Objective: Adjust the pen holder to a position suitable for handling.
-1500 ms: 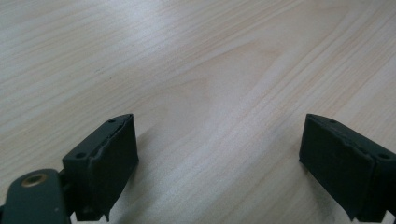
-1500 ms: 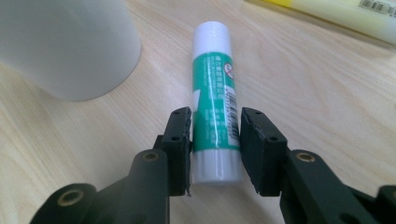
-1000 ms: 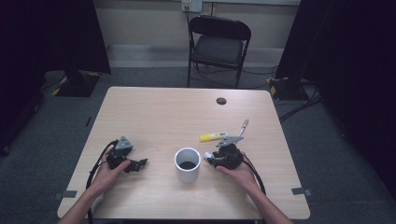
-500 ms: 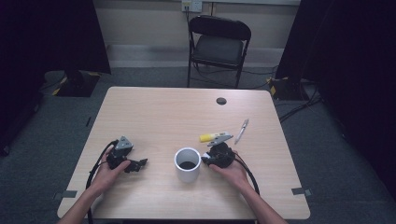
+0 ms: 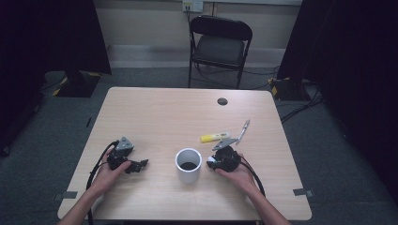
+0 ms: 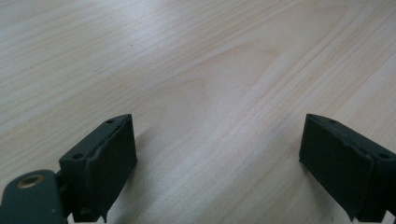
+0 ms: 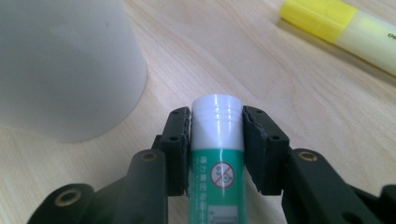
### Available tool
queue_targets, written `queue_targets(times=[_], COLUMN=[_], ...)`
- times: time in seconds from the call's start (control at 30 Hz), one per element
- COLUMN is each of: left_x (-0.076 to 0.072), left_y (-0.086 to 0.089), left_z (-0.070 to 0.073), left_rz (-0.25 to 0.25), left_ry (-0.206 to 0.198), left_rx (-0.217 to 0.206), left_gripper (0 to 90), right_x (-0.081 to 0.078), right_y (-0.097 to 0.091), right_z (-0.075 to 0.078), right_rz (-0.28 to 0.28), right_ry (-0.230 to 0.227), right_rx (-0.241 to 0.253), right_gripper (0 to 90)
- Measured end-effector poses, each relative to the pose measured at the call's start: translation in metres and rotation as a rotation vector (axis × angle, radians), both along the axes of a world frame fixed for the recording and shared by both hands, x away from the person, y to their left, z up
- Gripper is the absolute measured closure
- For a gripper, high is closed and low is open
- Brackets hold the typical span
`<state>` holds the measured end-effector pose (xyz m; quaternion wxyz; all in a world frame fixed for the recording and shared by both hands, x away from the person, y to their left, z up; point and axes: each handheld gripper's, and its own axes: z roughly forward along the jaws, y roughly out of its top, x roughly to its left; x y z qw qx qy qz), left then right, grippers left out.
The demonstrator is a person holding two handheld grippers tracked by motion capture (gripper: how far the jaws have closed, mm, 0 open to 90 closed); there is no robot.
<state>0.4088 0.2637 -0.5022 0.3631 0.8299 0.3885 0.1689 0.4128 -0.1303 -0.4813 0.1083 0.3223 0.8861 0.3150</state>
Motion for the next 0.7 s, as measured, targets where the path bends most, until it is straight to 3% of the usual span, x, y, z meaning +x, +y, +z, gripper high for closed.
queue_targets(times=[0.37, 0.53, 0.7], left_x=[0.000, 0.000, 0.000], left_y=[0.000, 0.000, 0.000], left_z=[0.000, 0.000, 0.000], left_rz=[-0.003, -0.006, -0.006], left_ry=[0.002, 0.002, 0.002], left_rx=[-0.001, -0.001, 0.000], left_gripper=[10.3, 10.2, 10.1], right_x=[-0.001, 0.000, -0.001], right_y=[0.001, -0.004, -0.010], right_z=[0.002, 0.005, 0.013], right_rz=[-0.008, -0.016, -0.040], right_ry=[-0.003, 0.003, -0.030], right_rx=[-0.022, 0.025, 0.072], right_gripper=[65.2, 65.2, 65.2])
